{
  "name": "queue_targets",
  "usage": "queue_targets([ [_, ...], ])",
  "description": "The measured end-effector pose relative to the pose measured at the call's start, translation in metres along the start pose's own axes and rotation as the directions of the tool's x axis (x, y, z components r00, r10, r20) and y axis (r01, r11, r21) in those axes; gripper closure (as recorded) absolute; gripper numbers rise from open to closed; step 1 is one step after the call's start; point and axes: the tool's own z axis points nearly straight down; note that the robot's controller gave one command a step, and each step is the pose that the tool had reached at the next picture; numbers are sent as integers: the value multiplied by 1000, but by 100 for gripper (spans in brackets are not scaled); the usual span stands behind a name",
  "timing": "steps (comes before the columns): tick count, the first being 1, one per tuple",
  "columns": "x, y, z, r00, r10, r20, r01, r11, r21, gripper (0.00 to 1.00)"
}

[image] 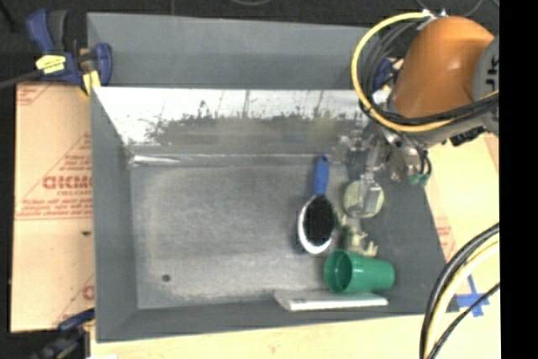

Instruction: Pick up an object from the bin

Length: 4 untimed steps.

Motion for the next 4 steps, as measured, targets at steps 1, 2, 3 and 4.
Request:
queue_targets([
  [1, 46, -26, 33, 1000, 19, -10, -19, 1000, -5, 0],
  [2, 24, -39, 77, 996, -86, -7, 86, 996, -1, 0],
  [3, 41, -46, 104, 979, -206, 6, 206, 979, -1, 0],
  [4, 65, -58, 96, 997, 73, 9, -73, 997, 0, 0],
])
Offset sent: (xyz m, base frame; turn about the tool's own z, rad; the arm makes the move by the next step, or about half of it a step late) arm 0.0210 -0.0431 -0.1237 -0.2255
